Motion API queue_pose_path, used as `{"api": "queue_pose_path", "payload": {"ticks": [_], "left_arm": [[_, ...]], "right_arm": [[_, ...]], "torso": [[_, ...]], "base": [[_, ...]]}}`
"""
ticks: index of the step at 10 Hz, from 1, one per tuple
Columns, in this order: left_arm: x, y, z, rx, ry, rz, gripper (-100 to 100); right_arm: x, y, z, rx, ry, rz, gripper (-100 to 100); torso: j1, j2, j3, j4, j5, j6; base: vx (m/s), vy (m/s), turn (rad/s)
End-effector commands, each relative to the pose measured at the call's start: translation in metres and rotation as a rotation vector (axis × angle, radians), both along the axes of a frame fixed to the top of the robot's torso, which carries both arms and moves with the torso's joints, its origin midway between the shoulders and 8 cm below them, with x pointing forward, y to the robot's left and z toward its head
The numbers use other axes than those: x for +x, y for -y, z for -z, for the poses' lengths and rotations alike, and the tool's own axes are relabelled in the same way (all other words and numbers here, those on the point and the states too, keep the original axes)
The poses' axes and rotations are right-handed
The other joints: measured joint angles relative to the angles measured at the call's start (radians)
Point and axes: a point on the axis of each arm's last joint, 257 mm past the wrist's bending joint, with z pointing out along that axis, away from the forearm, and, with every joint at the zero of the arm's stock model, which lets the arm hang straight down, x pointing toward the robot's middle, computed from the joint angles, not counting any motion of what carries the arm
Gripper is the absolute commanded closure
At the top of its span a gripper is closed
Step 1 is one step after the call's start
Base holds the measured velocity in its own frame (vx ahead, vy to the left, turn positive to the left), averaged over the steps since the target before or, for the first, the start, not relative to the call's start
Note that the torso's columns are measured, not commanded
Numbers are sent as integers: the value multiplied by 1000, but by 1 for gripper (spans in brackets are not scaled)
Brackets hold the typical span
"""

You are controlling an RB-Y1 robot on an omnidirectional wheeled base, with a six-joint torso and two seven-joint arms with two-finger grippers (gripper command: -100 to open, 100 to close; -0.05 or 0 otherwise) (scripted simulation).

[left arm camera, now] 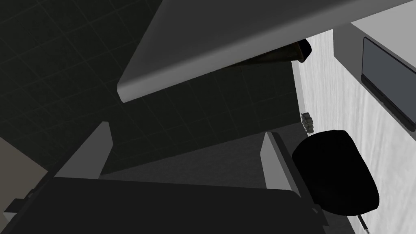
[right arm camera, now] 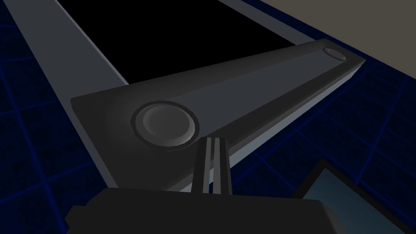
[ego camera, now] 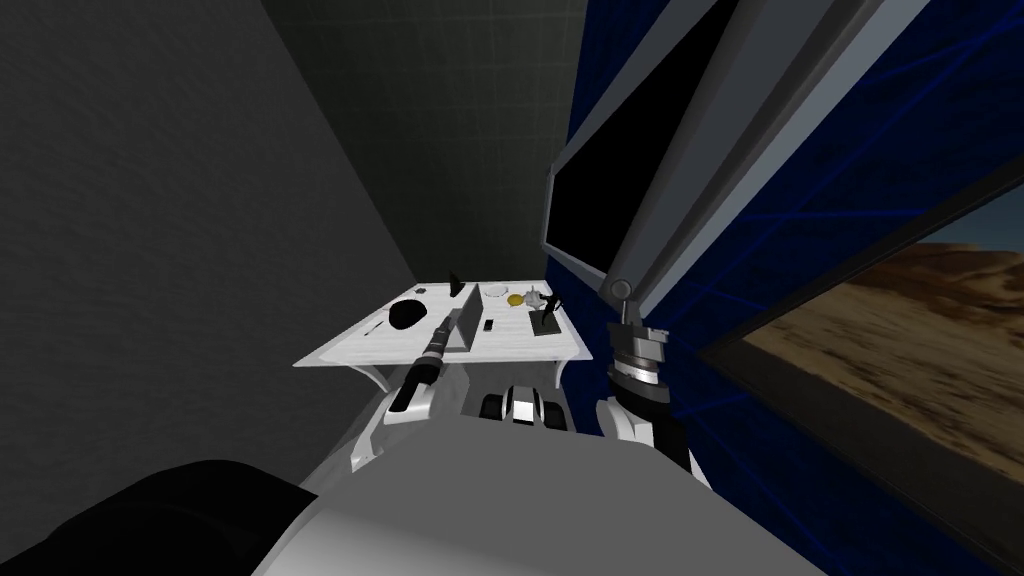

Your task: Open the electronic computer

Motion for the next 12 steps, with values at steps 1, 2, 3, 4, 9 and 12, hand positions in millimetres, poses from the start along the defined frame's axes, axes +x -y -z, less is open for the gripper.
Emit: {"api": "queue_pose_path", "payload": {"ticks": [1, 2, 3, 4, 9, 12], "left_arm": [[-2, -2, -2, 35, -9, -2, -100], [-2, -3, -2, 41, -11, -2, -100], [0, -4, 0, 22, -11, -8, 100], [-1, -4, -1, 31, -11, -5, 100], [12, 14, 21, -247, 18, -5, 100], [15, 18, 26, -299, 24, -5, 100]], "right_arm": [[2, -2, 5, -1, -14, -6, 0], [2, -4, 6, -2, -18, -10, 0], [2, -5, 6, -3, -15, -13, 0], [2, -6, 5, -3, -14, -14, 0], [1, -6, 5, -4, -13, -14, 0], [1, -6, 5, -4, -13, -14, 0]], "torso": [[-9, -5, -5, 0, -2, 2], [-8, -5, -4, -2, -4, 1], [-5, -4, -1, -4, -4, 0], [1, -8, -3, -5, -2, -2], [10, 6, 7, -2, 1, -3], [4, 3, 5, -3, -1, -3]], "base": [[-1, -22, 29], [-17, 20, 15], [76, 59, -11], [47, 37, -8], [-49, 146, 11], [-46, 106, 5]]}}
